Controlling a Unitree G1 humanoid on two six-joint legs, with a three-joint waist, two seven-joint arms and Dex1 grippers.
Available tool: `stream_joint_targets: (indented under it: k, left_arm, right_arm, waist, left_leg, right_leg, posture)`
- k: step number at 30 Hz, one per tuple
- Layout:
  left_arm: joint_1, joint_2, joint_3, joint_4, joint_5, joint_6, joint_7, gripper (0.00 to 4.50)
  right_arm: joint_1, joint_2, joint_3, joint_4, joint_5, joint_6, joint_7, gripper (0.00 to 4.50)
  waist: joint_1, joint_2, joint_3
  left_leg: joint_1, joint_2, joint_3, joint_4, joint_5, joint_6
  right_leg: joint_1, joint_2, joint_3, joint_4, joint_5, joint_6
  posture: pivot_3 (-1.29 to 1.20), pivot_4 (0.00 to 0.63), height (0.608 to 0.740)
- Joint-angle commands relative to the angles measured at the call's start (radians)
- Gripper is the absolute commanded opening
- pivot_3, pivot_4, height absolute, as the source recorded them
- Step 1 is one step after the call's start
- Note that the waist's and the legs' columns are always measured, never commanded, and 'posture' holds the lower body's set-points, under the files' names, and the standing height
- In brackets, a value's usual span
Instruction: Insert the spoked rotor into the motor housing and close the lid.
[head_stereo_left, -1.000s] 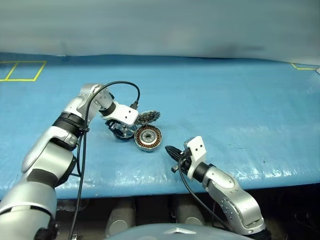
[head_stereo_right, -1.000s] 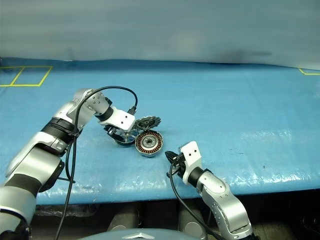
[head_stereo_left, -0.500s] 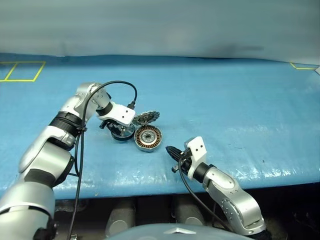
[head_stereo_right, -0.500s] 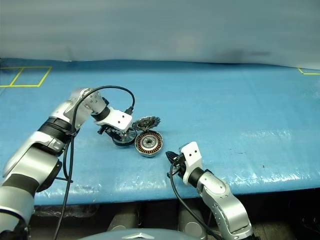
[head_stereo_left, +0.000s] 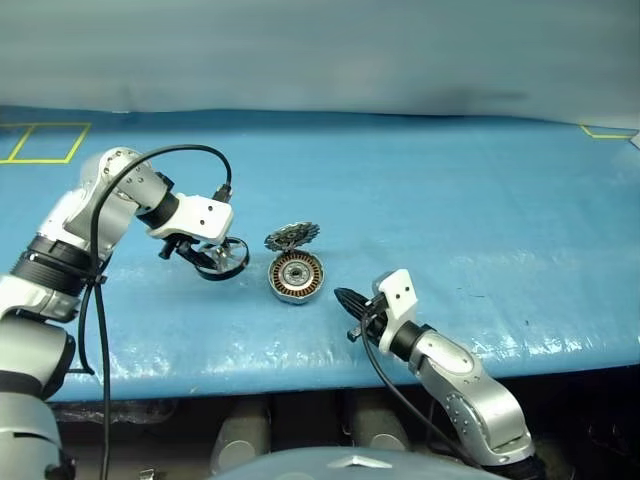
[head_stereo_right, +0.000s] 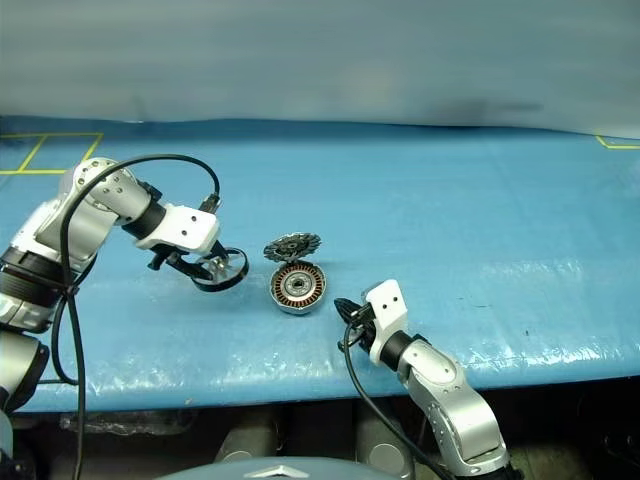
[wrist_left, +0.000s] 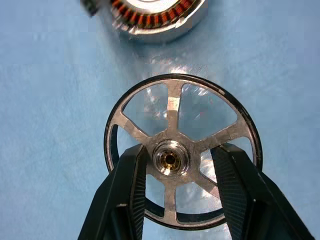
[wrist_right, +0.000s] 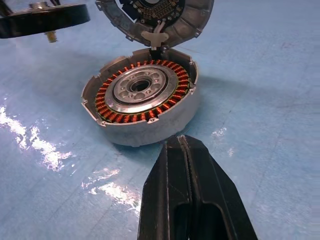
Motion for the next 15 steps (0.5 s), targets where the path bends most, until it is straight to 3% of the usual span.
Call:
stream_joint_targets:
  k: [1,8,15]
  left_arm:
    - [0.052,0.048,0.089,-0.200,-0.167,0.157,-0.002,1.73]
    - [0.099,-0.061,0.136,-0.366,-0.251,0.355,0.134,1.73]
    - [0.101,-0.180,0.062,-0.385,-0.166,0.372,0.271,1.73]
  right_arm:
    - [-0.008,-0.004,-0.017,-0.007,0.015,-0.022,0.018,0.00]
    - [-0.033,-0.013,0.006,0.018,0.010,-0.017,0.049,0.00]
    - [-0.017,0.003,-0.023,0.027,0.017,-0.105,0.065,0.00]
  waist:
    - [0.001,0.000,0.000]
    - [0.007,0.000,0.000]
    - [0.004,0.000,0.000]
  left_leg:
    - [0.000,0.000,0.000,0.000,0.000,0.000]
    - [0.002,0.000,0.000,0.001,0.000,0.000]
    - [0.002,0.000,0.001,0.001,0.000,0.000]
  right_leg:
    - [0.000,0.000,0.000,0.000,0.000,0.000]
    - [0.001,0.000,0.000,0.001,0.000,0.000]
    - [0.001,0.001,0.000,0.001,0.000,0.000]
  posture:
    - [0.00,0.150,0.740]
    - [0.00,0.150,0.740]
    - [0.00,0.150,0.740]
